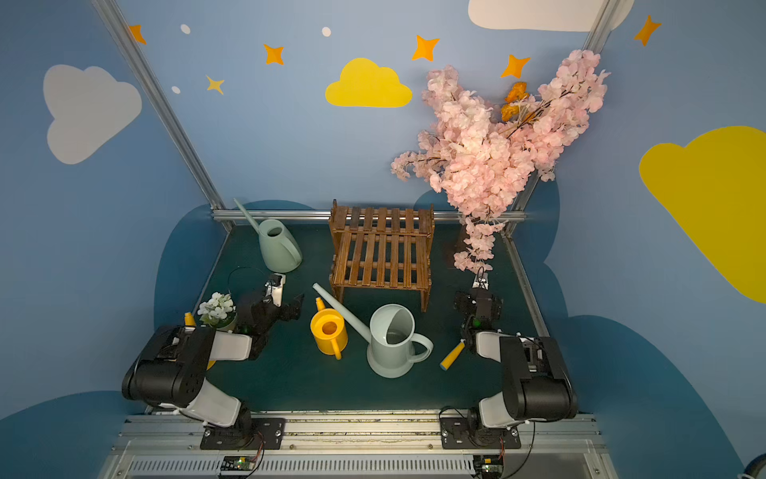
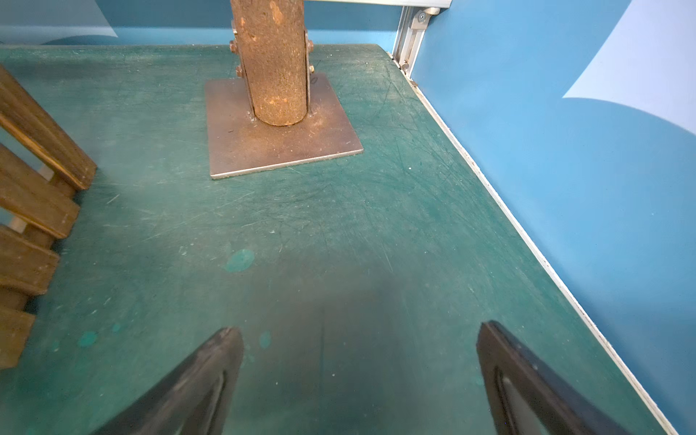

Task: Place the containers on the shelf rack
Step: Move the shelf to the center of the board.

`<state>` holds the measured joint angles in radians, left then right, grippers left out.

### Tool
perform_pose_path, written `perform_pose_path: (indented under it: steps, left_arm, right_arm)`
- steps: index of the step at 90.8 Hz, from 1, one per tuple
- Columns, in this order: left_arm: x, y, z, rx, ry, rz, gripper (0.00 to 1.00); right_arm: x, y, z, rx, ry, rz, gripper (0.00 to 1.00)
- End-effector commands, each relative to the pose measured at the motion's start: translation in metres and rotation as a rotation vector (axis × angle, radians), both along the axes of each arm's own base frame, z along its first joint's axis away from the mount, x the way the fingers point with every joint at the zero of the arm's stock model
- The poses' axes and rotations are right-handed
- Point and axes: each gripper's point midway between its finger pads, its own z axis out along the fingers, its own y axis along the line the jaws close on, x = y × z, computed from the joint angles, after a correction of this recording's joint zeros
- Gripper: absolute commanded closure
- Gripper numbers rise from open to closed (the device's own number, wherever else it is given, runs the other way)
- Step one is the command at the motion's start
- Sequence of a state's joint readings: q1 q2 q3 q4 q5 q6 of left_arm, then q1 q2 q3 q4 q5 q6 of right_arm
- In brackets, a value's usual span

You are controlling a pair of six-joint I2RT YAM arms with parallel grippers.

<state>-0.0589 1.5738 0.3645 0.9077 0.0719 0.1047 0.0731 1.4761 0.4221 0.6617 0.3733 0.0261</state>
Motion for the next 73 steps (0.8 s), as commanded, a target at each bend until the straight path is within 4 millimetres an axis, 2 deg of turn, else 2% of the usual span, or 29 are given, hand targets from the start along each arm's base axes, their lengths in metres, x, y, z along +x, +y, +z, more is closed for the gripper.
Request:
perform_pose_path:
  steps: [1, 48, 61, 73]
  left_arm:
    - [0.004, -0.001, 0.009, -0.004, -0.034, -0.004, 0.0]
    - [0.003, -0.001, 0.009, -0.003, -0.037, -0.006, 0.0]
    - [-0.005, -0.002, 0.027, -0.01, -0.09, -0.019, 0.0]
    - [-0.01, -0.001, 0.045, -0.003, -0.055, -0.023, 0.0]
  right_arm:
    - [0.003, 0.001, 0.008, 0.012, -0.021, -0.003, 0.02]
    - [0.002, 0.001, 0.01, 0.011, -0.03, -0.004, 0.02]
    - [-0.005, 0.003, 0.022, 0.005, -0.091, 0.001, 0.02]
    - [-0.017, 0.003, 0.03, -0.004, -0.142, -0.017, 0.02]
